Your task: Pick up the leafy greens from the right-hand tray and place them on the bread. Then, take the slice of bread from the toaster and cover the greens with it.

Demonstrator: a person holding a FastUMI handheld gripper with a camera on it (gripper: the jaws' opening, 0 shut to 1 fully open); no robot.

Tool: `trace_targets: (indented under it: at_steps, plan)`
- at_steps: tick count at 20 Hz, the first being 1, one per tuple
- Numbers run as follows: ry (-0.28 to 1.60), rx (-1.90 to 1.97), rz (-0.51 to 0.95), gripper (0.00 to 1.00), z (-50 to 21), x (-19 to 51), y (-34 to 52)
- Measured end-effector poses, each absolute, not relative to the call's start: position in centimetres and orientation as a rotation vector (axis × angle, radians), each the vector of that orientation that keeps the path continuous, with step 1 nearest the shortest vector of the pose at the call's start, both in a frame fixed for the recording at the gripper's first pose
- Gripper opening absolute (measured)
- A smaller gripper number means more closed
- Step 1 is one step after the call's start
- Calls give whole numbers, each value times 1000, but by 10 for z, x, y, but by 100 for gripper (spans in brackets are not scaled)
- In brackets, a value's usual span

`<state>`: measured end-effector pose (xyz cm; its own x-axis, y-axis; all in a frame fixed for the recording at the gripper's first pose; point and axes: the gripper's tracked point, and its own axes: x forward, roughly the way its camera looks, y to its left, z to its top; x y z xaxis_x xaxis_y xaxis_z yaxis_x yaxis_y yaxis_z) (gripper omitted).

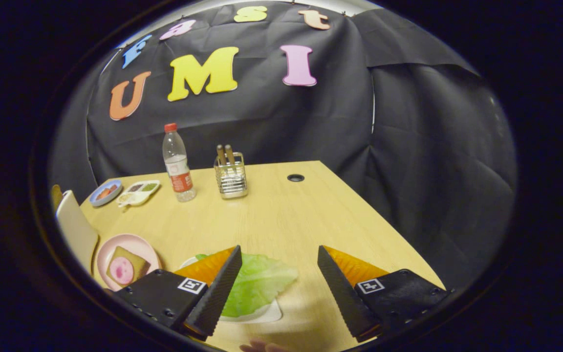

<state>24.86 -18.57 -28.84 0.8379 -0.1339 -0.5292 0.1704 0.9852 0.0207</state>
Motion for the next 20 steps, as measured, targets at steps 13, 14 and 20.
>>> trace_targets:
  at_steps: [13,14,20]
  plan:
    - [732,13,-158,95,-342,270,-188]
    - [734,0,-157,92,-341,270,-186]
    - [723,-29,-177,33,-333,268,-184]
